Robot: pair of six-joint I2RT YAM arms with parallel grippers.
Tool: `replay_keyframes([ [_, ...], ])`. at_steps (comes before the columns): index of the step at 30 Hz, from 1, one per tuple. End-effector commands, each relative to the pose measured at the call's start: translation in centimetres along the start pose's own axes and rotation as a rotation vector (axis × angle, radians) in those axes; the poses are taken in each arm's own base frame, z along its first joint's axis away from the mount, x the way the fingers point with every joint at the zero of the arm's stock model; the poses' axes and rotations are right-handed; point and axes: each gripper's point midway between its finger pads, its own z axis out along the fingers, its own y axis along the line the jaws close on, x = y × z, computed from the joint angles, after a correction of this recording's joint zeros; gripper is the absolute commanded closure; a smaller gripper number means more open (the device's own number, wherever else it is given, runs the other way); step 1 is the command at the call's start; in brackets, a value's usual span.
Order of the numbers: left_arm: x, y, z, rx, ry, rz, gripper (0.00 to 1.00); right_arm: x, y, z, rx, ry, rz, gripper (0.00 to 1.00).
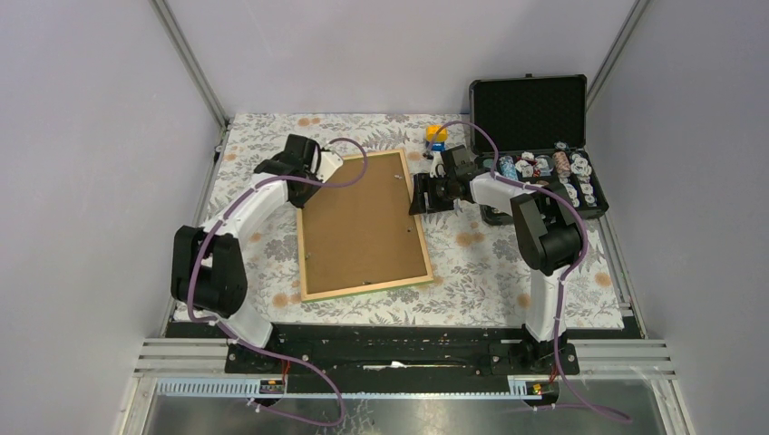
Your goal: Take the photo out of the frame
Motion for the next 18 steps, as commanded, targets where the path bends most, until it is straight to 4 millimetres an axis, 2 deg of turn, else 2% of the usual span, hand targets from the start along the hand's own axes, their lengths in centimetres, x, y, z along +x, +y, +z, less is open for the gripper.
replay_keyframes([
  [1, -2.0, 1.7, -0.3, -0.090, -0.028, 0.037, 1.00, 1.5, -0.8, 0.7, 0.010, 0.040, 0.027, 0.31],
  [18, -2.9, 2.1, 1.2, -0.157, 0.000, 0.094, 1.00, 1.5, -0.9, 0.9, 0.008, 0.044, 0.027, 0.32],
])
